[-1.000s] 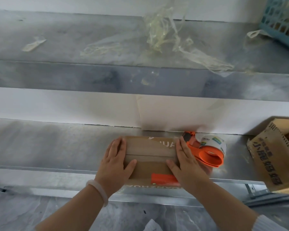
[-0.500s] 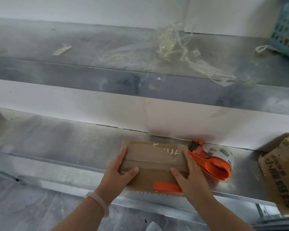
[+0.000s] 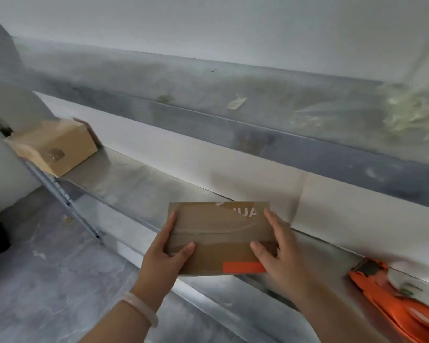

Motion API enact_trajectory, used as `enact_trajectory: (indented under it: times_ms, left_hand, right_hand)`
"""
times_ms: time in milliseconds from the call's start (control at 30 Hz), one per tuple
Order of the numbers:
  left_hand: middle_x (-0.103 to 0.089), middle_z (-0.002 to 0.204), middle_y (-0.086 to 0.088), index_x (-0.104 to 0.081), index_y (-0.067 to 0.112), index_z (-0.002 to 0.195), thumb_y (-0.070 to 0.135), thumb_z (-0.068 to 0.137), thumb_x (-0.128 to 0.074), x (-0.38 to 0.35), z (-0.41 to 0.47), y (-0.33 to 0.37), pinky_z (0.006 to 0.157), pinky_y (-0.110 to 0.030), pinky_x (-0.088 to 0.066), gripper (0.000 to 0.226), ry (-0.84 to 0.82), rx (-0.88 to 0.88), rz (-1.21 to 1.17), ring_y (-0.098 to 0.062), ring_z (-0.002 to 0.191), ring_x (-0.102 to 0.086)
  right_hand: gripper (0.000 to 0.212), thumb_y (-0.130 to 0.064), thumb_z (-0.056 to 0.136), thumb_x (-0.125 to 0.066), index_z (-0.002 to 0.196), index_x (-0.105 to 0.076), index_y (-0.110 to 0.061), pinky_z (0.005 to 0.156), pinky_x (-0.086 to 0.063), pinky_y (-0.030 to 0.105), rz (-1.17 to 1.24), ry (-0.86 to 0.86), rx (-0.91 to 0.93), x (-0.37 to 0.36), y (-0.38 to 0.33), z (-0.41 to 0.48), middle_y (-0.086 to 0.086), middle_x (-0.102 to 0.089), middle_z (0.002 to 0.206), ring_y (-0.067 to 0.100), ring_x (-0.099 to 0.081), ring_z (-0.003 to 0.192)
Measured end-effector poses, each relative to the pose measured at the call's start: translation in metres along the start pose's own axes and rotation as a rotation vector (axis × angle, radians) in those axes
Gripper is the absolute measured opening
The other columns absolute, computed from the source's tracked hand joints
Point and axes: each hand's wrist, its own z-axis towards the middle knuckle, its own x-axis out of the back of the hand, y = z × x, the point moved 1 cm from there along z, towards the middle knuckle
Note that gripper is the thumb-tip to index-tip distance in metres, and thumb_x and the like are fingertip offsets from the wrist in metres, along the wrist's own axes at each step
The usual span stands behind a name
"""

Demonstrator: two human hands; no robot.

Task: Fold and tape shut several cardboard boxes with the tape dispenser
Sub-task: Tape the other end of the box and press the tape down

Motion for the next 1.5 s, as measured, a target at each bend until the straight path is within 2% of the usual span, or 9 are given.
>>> enact_trajectory:
  times_ms: [100, 267, 467, 600, 933, 1100, 1300, 1433, 1500]
  left_hand:
    - [-0.052, 0.113, 0.025, -0.041, 0.061, 0.130, 0.022, 0.081, -0.077, 0.045, 0.016, -0.006, 0.079, -0.019, -0.047, 0.072, 0.093, 0.022, -0.025, 0.001, 0.098, -0.056]
    - [-0.051, 0.111, 0.022, -0.042, 0.058, 0.128, 0.020, 0.080, -0.078, 0.132, 0.057, -0.024, 0.082, -0.027, -0.048, 0.071, 0.173, 0.048, -0.071, -0.001, 0.098, -0.054]
    - [-0.052, 0.113, 0.009, -0.040, 0.051, 0.136, 0.019, 0.082, -0.076, 0.239, 0.118, -0.038, 0.073, -0.022, -0.046, 0.072, 0.250, 0.071, -0.045, -0.002, 0.089, -0.053]
    - [-0.050, 0.118, 0.004, -0.037, 0.050, 0.138, 0.023, 0.083, -0.075, 0.285, 0.158, -0.050, 0.077, -0.027, -0.047, 0.072, 0.300, 0.114, -0.023, -0.013, 0.092, -0.055]
    - [-0.041, 0.124, 0.007, -0.029, 0.044, 0.147, 0.031, 0.086, -0.072, 0.325, 0.276, -0.074, 0.088, -0.039, -0.052, 0.076, 0.398, 0.190, -0.095, -0.023, 0.106, -0.053]
    - [-0.041, 0.133, 0.004, -0.028, 0.049, 0.145, 0.039, 0.082, -0.074, 0.332, 0.329, -0.093, 0.096, -0.049, -0.051, 0.078, 0.437, 0.257, -0.100, -0.028, 0.117, -0.051]
    - [-0.039, 0.136, -0.004, -0.025, 0.056, 0.140, 0.053, 0.076, -0.071, 0.339, 0.349, -0.111, 0.097, -0.050, -0.050, 0.079, 0.232, 0.317, 0.068, -0.028, 0.118, -0.050]
    - [-0.026, 0.147, -0.006, -0.034, 0.037, 0.144, 0.043, 0.082, -0.072, 0.366, 0.342, -0.093, 0.111, -0.039, -0.036, 0.073, 0.122, 0.200, 0.348, -0.025, 0.131, -0.037]
    - [-0.033, 0.147, -0.002, -0.047, 0.034, 0.137, 0.038, 0.084, -0.072, 0.383, 0.348, -0.072, 0.106, -0.039, -0.038, 0.058, 0.177, -0.194, 0.599, -0.023, 0.132, -0.037]
  right_hand:
    - [0.070, -0.046, 0.090, -0.062, 0.143, -0.019, -0.059, 0.119, -0.027, 0.037, -0.082, -0.053, 0.090, -0.037, -0.029, 0.020, -0.020, -0.020, 0.158, -0.004, -0.018, 0.144]
    - [0.075, -0.043, 0.089, -0.064, 0.138, -0.014, -0.070, 0.107, -0.044, 0.044, -0.051, -0.093, 0.156, -0.118, -0.085, 0.051, -0.026, -0.018, 0.156, -0.003, -0.020, 0.144]
    - [0.070, -0.053, 0.090, -0.057, 0.149, -0.020, -0.049, 0.110, -0.039, 0.037, -0.237, -0.088, 0.251, -0.218, -0.157, 0.102, -0.020, -0.014, 0.159, 0.001, -0.013, 0.145]
    - [0.070, -0.054, 0.092, -0.054, 0.151, -0.017, -0.046, 0.118, -0.024, 0.029, -0.326, -0.133, 0.279, -0.262, -0.194, 0.132, -0.020, -0.008, 0.161, 0.005, -0.013, 0.147]
    - [0.078, -0.054, 0.093, -0.052, 0.152, -0.004, -0.043, 0.118, -0.018, 0.028, -0.414, -0.234, 0.335, -0.336, -0.238, 0.230, -0.015, -0.005, 0.162, 0.006, -0.009, 0.148]
    - [0.078, -0.057, 0.090, -0.051, 0.154, -0.010, -0.039, 0.119, -0.026, 0.035, -0.414, -0.301, 0.384, -0.371, -0.248, 0.279, -0.012, -0.011, 0.162, 0.009, -0.015, 0.148]
    - [0.077, -0.053, 0.092, -0.056, 0.155, -0.016, -0.035, 0.117, -0.019, 0.029, -0.473, -0.336, 0.346, -0.391, -0.241, 0.300, -0.011, -0.010, 0.162, 0.013, -0.011, 0.149]
    - [0.072, -0.055, 0.092, -0.054, 0.153, -0.021, -0.037, 0.119, -0.018, 0.034, -0.498, -0.274, 0.214, -0.400, -0.237, 0.292, -0.011, -0.014, 0.162, 0.014, -0.011, 0.150]
    - [0.067, -0.051, 0.093, -0.055, 0.151, -0.028, -0.034, 0.118, -0.018, 0.032, -0.486, -0.190, 0.150, -0.402, -0.237, 0.285, -0.009, -0.021, 0.160, 0.013, -0.018, 0.148]
